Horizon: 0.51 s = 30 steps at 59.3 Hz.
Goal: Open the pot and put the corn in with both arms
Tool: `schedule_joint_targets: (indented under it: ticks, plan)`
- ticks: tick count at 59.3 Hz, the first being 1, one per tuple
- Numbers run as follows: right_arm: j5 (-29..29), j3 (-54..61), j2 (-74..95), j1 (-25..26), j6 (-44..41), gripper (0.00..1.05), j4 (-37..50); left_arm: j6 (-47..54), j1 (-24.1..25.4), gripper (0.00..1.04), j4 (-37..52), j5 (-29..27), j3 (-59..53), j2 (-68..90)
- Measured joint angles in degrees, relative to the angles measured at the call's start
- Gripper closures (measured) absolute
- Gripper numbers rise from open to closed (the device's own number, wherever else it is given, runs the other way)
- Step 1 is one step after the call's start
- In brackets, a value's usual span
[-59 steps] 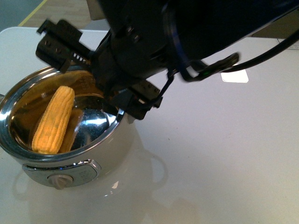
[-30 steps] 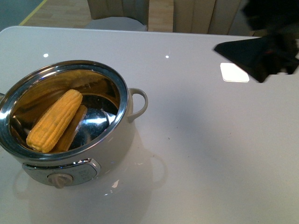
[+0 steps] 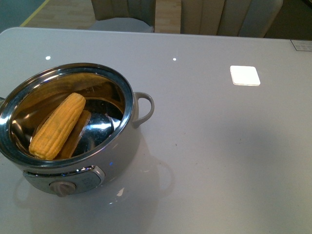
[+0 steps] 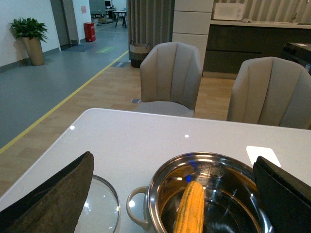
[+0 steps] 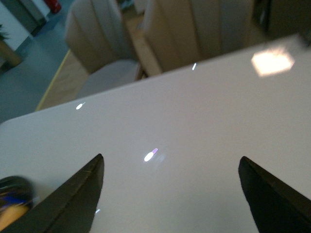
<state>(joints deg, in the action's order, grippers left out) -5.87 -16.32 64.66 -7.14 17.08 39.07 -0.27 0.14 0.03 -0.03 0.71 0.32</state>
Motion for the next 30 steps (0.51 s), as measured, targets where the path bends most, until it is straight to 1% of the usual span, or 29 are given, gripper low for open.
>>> schedule_joint_targets:
  ticks: [1, 3, 7, 11, 15, 17, 18, 20, 23, 30]
  plan:
    - [-0.13, 0.72, -0.09, 0.07, -1.40, 0.31, 1.62, 0.00, 0.00, 0.07, 0.00, -0.02, 0.00, 0.00]
    - [-0.44, 2.84, -1.05, 0.44, -5.68, 0.38, 6.64, 0.00, 0.00, 0.07, 0.00, -0.02, 0.00, 0.00]
    - [-0.04, 4.31, -3.45, 0.85, -10.67, 0.48, 9.11, 0.00, 0.00, 0.07, 0.00, 0.00, 0.00, 0.00]
    - [0.59, 5.84, -6.36, 1.49, -13.53, 0.60, 9.05, 0.00, 0.00, 0.07, 0.00, 0.04, 0.00, 0.00]
    - [0.94, 7.37, -8.17, 2.12, -14.78, 0.71, 8.09, 0.00, 0.00, 0.07, -0.02, 0.02, 0.00, 0.00]
    - [1.20, 8.31, -9.35, 2.47, -15.26, 0.78, 7.34, 0.00, 0.00, 0.07, 0.00, 0.02, 0.00, 0.00]
    - [1.27, 8.50, -9.70, 2.56, -15.37, 0.80, 7.15, 0.00, 0.00, 0.07, 0.00, 0.02, 0.00, 0.00]
    - [5.14, 9.70, -12.00, 4.87, -15.82, 0.90, 5.86, 0.00, 0.00, 0.07, 0.00, 0.02, 0.00, 0.00]
    - [5.46, 10.69, -14.82, 6.49, -16.17, 1.03, 4.44, 0.00, 0.00, 0.07, -0.02, -0.02, 0.00, 0.00]
    - [5.70, 12.04, -18.78, 6.91, -16.59, 1.03, 1.81, 0.00, 0.00, 0.07, 0.00, 0.02, 0.00, 0.00]
